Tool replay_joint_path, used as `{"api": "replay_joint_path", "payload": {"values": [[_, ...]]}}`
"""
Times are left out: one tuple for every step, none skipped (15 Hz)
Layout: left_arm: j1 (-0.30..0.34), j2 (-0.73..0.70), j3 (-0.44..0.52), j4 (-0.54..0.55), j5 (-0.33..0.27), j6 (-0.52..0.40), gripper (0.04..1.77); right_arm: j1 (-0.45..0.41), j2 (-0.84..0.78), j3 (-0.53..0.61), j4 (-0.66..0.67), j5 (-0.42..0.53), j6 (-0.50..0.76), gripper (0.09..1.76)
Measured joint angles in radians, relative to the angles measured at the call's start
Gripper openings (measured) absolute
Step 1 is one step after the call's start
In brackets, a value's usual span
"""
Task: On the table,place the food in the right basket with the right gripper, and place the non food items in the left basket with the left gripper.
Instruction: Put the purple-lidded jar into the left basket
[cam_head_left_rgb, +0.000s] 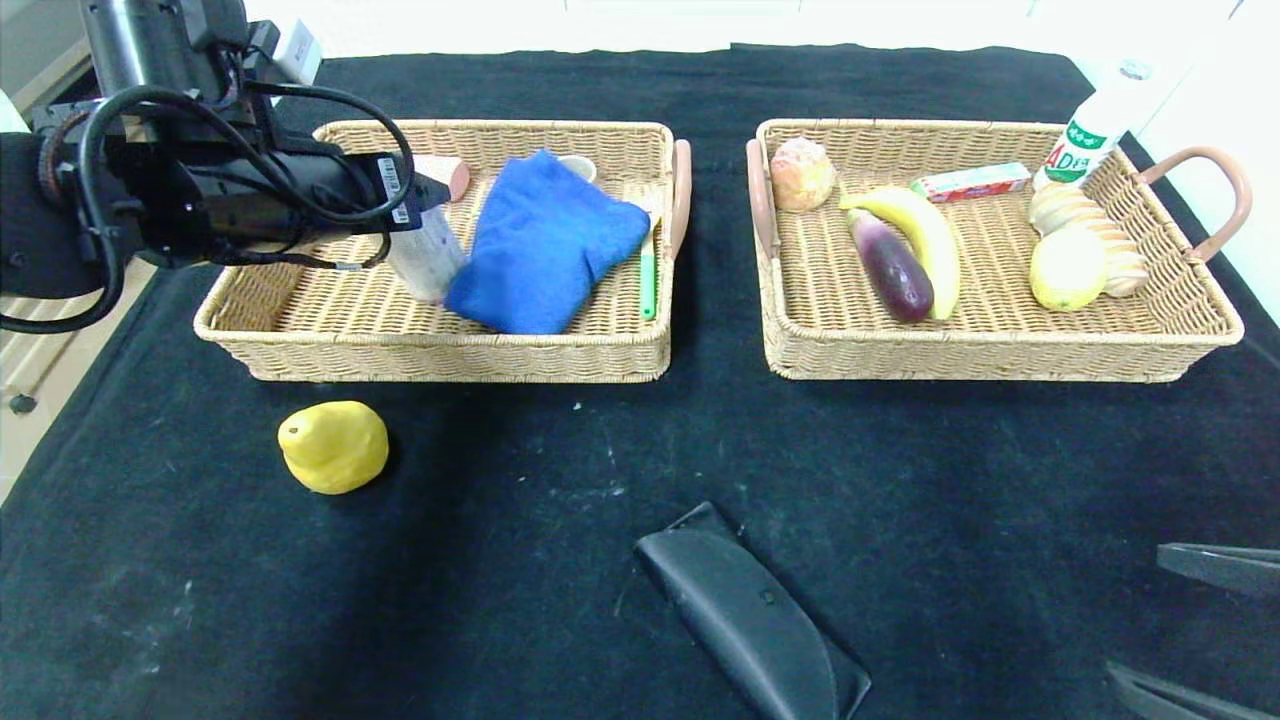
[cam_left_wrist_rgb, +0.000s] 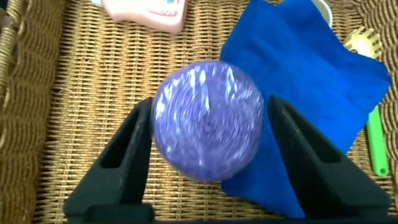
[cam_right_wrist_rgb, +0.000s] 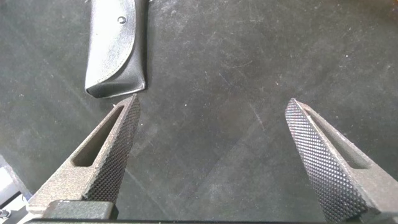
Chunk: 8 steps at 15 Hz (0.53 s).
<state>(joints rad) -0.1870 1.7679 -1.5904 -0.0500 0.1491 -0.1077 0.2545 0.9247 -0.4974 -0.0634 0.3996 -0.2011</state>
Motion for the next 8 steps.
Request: {"api": "replay_joint_path", "payload": {"values": [[-0.001, -0.001, 0.003, 0.003, 0.001, -0.001, 1.38, 0.000, 0.000, 0.000, 0.000, 0.000, 0.000, 1.71], [-0.001, -0.003, 0.005, 0.006, 0.001, -0.001, 1.41, 0.000, 0.000, 0.000, 0.000, 0.000, -0.001, 1.71], [-0.002, -0.006, 0.007, 0.007, 0.002, 0.000, 1.45, 0.000, 0.000, 0.001, 0.000, 0.000, -0.001, 1.71], [-0.003, -0.011, 0.011, 0.012, 0.003, 0.000, 1.48, 0.000, 0.000, 0.001, 0.000, -0.001, -0.001, 1.71], [-0.004, -0.018, 0.016, 0.017, 0.003, 0.000, 1.51, 0.000, 0.000, 0.001, 0.000, 0.000, -0.001, 1.71], [-0.007, -0.027, 0.023, 0.025, 0.005, 0.000, 1.53, 0.000, 0.000, 0.001, 0.000, 0.000, -0.001, 1.71], [-0.010, -0.038, 0.030, 0.044, 0.007, 0.000, 1.55, 0.000, 0.000, 0.001, 0.000, 0.000, -0.001, 1.71], [-0.013, -0.051, 0.035, 0.068, 0.009, 0.001, 1.57, 0.000, 0.000, 0.001, 0.000, 0.000, -0.001, 1.71]]}}
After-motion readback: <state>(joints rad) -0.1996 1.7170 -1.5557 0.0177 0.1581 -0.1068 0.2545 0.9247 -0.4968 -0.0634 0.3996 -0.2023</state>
